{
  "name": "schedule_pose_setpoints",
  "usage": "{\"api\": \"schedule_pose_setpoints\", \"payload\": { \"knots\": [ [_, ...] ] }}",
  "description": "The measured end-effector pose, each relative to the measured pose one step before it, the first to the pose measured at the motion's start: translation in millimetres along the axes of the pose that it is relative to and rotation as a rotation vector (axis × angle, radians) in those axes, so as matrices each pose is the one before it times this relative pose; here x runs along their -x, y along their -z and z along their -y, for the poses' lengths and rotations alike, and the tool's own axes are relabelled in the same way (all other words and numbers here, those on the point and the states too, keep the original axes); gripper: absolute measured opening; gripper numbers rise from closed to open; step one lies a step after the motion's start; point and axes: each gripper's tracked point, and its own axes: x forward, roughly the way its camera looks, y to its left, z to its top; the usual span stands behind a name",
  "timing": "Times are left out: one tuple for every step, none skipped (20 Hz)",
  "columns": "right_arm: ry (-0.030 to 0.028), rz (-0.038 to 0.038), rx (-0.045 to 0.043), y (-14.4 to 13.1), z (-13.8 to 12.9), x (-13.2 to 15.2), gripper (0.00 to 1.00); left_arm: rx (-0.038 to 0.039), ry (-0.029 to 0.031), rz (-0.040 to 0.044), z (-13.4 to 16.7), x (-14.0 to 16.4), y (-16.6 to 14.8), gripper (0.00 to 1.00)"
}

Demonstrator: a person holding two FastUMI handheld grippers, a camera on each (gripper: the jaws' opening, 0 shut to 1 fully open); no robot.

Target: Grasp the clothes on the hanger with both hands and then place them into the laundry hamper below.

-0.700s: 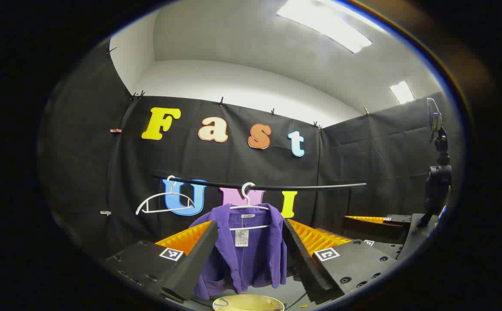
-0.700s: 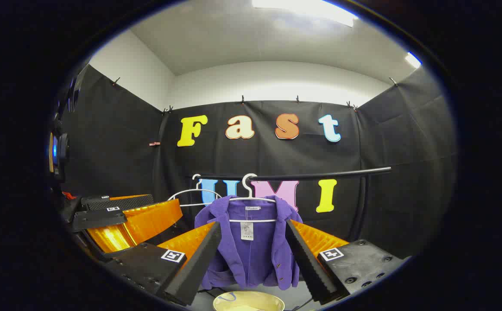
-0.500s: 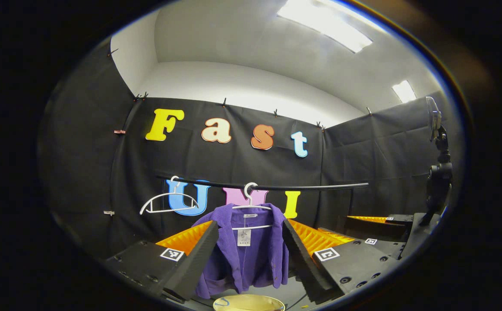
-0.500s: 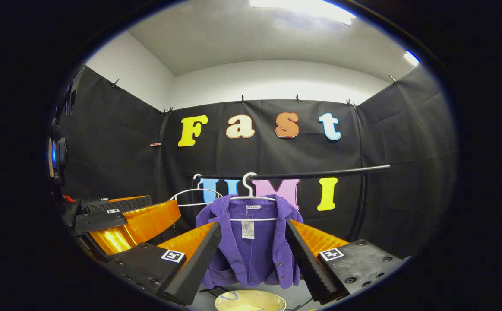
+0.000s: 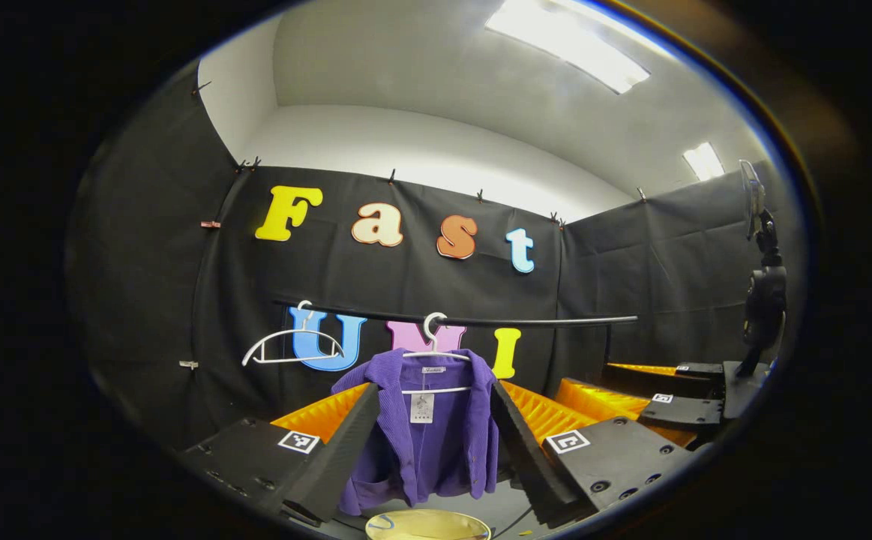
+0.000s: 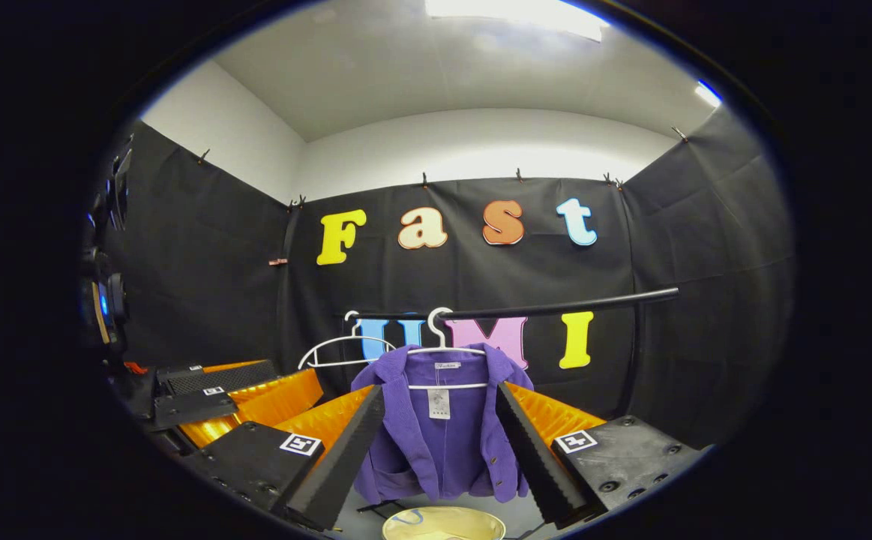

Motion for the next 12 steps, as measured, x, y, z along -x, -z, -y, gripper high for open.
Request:
{"api": "schedule_pose_setpoints", "payload": {
  "knots": [
    [0.00006, 0.00246, 0.00359, -0.85, 0.41, 0.89, 0.97, 0.00377, 0.00071, -0.00153, 0.06, 1.03, 0.85, 0.94],
    [0.00007, -0.00277, -0.00072, 1.38, -0.16, -0.44, 0.96, 0.00543, 0.00025, -0.00060, 0.52, 0.45, -0.16, 0.94],
    [-0.00343, -0.00597, -0.00592, 2.68, -2.12, 0.75, 0.96, 0.00647, -0.00169, -0.00262, -2.39, -0.12, 0.50, 0.94],
    [-0.00303, -0.00877, -0.00689, 2.28, -0.79, -0.48, 0.96, 0.00727, 0.00039, -0.00203, -0.84, 0.72, -0.43, 0.94],
    [0.00049, -0.00654, -0.00359, 1.66, 0.88, -1.26, 0.97, 0.00645, 0.00251, -0.00148, 0.09, 0.23, 0.25, 0.94],
    [0.00488, -0.00424, 0.00197, 0.67, 0.75, -0.88, 0.97, 0.00580, 0.00286, 0.00260, -0.83, 0.70, -1.80, 0.94],
    [0.00637, -0.00163, 0.00448, -0.19, -0.33, 0.99, 0.97, 0.00457, 0.00383, 0.00146, -0.74, 0.51, -1.06, 0.94],
    [0.00653, 0.00087, 0.00388, -1.00, -0.11, 0.80, 0.99, 0.00300, 0.00529, -0.00015, -0.53, -0.15, -0.97, 0.94],
    [0.00615, 0.00235, 0.00237, -0.59, -0.26, 0.98, 0.97, 0.00031, 0.00265, -0.00055, -2.17, 0.36, 1.48, 0.94],
    [0.00548, 0.00505, 0.00197, -1.46, -0.23, 0.62, 0.97, -0.00147, -0.00023, -0.00031, -2.44, 0.07, -0.89, 0.94],
    [0.00583, 0.00295, 0.00255, -0.03, 0.62, 0.69, 0.97, -0.00128, 0.00213, 0.00139, -2.28, -0.17, 0.13, 0.94],
    [0.00598, 0.00278, 0.00484, -0.12, 0.31, 1.05, 0.97, -0.00001, 0.00701, -0.00203, -0.94, 0.42, -0.31, 0.94]
  ]
}}
